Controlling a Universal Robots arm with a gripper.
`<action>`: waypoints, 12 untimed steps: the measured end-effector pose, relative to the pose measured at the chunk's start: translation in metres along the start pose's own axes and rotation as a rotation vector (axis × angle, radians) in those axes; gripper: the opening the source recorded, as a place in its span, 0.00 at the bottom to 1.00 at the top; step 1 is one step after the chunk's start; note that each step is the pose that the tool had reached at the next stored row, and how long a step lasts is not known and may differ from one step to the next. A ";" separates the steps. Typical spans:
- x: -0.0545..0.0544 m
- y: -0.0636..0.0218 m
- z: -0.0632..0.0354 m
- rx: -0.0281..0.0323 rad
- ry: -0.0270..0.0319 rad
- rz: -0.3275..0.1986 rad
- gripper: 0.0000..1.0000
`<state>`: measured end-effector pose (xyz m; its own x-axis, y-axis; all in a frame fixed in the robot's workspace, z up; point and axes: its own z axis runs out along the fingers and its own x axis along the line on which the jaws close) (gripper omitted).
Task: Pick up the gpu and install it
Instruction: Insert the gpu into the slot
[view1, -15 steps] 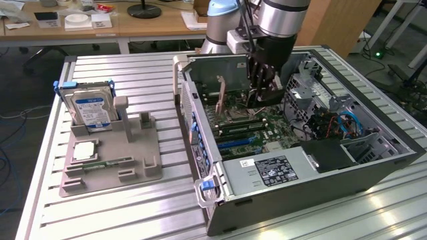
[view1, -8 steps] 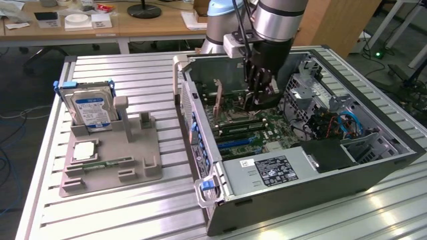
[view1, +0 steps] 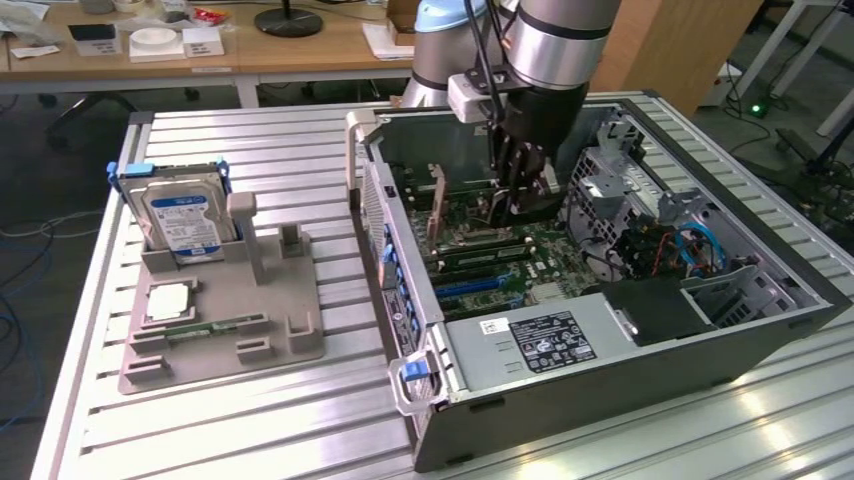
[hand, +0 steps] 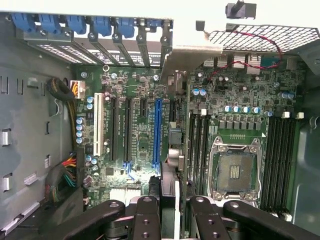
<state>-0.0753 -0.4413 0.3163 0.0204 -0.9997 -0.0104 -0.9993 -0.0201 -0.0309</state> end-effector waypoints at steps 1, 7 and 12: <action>0.000 0.0000 0.0000 0.0000 -0.0001 0.000 0.27; 0.000 0.0000 0.0002 0.0001 -0.0001 0.000 0.27; 0.002 0.0009 0.0021 0.0002 -0.0003 0.000 0.27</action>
<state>-0.0761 -0.4430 0.3142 0.0203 -0.9997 -0.0107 -0.9993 -0.0199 -0.0311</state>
